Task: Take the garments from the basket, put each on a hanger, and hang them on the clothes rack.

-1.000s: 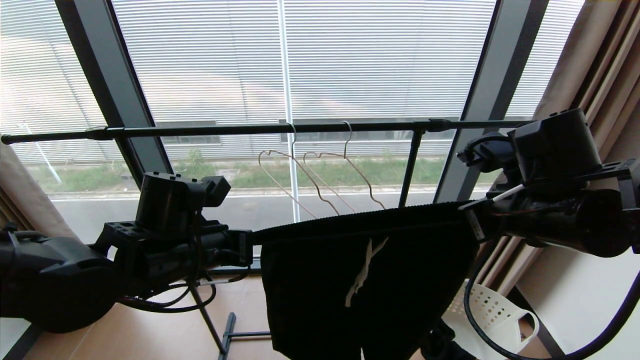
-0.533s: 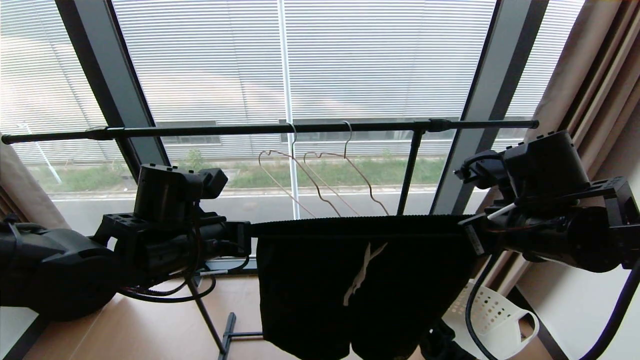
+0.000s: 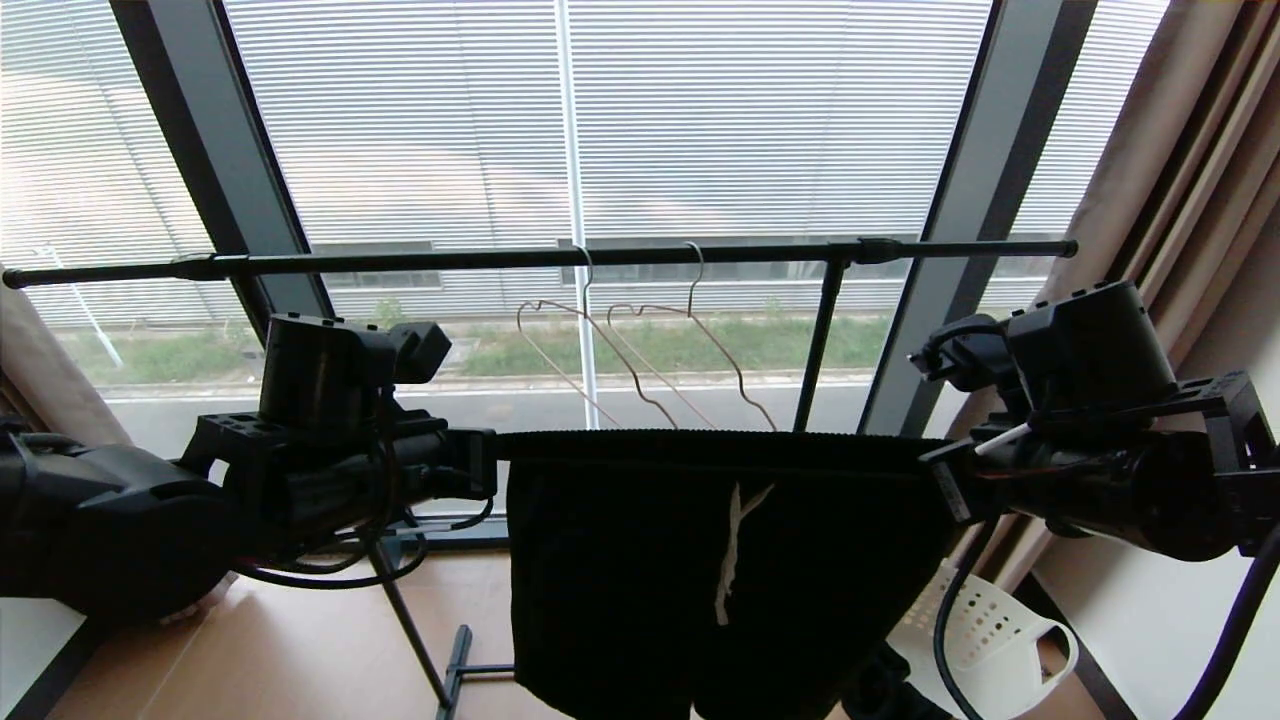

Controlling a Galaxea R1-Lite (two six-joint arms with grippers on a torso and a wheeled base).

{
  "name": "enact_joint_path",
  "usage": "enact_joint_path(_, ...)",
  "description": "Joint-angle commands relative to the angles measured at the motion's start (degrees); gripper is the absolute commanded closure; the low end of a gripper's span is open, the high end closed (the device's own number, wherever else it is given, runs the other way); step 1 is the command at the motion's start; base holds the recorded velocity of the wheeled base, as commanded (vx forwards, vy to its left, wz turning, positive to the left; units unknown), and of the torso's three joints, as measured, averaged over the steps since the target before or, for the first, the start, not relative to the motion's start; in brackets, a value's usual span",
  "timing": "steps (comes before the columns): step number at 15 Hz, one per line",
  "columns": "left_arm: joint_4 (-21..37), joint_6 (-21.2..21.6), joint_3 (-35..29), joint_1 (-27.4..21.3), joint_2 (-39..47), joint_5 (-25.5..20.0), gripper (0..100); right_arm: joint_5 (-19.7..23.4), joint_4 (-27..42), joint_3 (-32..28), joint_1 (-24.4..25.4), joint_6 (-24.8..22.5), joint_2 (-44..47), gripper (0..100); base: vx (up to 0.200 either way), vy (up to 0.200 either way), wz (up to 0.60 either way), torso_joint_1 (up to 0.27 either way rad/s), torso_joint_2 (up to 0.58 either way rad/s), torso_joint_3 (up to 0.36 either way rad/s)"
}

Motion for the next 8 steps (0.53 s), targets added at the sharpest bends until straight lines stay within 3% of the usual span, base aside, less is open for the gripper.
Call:
enact_joint_path(1,-0.1,0.0,-2.1,0.1,1.0,-0.1,100,0.0,0.1,1.2,0.4,-0.3,-0.6,100,0.000,0.000,0.00,0.000,0.00,0.000)
enact_joint_path(5,1.4,1.3,-14.8,-1.3,8.8,-1.3,100,2.5,0.1,6.7,10.1,-1.7,-3.7,100,0.000,0.000,0.00,0.000,0.00,0.000)
enact_joint_path(8,7.0,1.9,-25.6,-2.8,13.9,-1.3,100,3.1,0.4,6.7,16.1,-0.8,-3.8,100,0.000,0.000,0.00,0.000,0.00,0.000)
